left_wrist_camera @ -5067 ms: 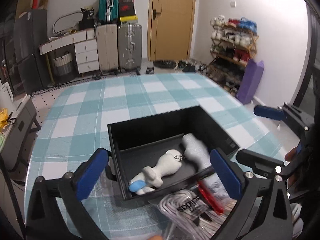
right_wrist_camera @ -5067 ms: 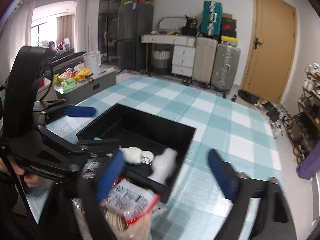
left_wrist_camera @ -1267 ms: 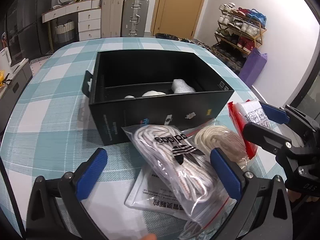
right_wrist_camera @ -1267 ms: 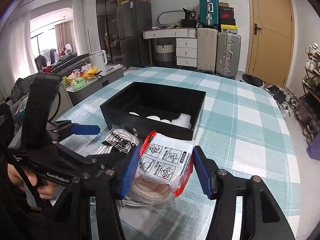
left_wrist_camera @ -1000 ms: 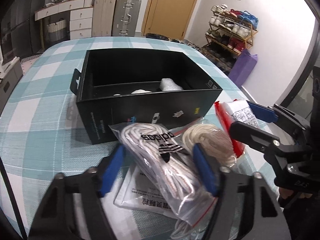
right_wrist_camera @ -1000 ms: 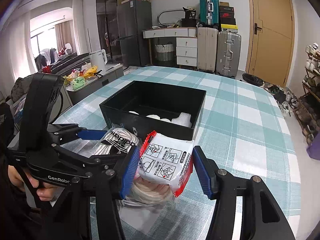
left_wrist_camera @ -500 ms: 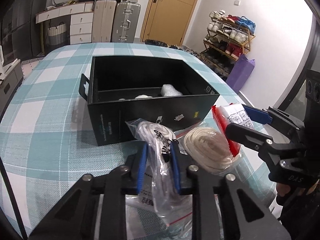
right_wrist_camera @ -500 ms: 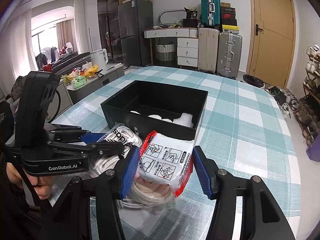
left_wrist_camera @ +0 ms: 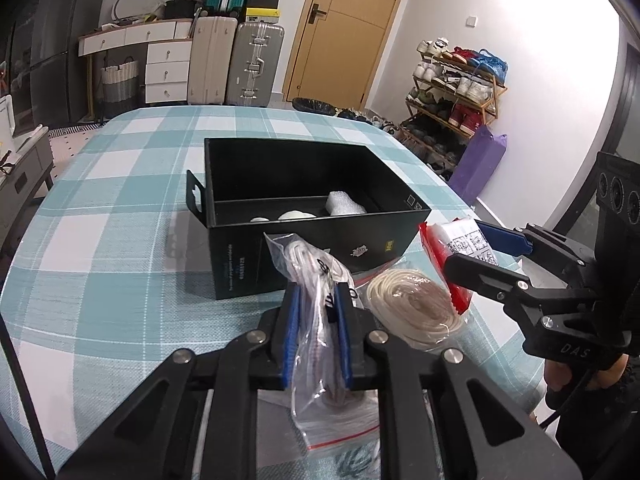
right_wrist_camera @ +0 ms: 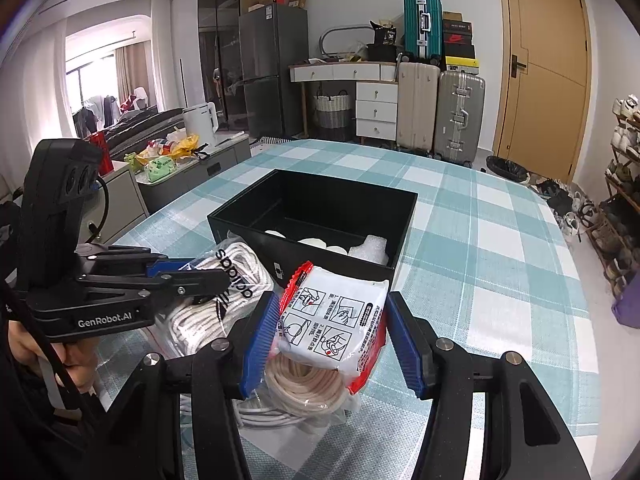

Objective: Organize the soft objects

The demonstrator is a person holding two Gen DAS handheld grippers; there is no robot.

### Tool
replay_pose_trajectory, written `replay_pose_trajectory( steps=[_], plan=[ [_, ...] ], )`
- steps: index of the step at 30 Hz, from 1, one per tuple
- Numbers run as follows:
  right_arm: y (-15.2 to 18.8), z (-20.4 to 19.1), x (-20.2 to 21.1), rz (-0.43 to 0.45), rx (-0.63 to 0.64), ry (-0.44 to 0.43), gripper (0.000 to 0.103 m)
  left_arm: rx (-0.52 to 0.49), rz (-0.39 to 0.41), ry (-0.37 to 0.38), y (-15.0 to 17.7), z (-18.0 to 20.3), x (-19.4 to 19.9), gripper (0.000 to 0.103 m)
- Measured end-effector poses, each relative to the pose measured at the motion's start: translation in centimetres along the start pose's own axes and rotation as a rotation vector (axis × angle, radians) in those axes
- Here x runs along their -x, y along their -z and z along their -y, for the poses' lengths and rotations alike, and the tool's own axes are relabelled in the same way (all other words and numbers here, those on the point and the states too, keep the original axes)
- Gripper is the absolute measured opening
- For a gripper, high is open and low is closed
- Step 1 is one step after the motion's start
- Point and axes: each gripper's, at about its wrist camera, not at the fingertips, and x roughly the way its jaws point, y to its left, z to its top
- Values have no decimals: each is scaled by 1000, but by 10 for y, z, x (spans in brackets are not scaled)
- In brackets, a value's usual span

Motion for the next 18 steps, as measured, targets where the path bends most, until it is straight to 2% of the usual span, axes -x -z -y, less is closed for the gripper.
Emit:
replay_pose_trajectory(
  steps=[18],
  plan=[
    [-14,-7,20,47,16,12,56,-14,84,4,-18,3,32,14]
  ],
)
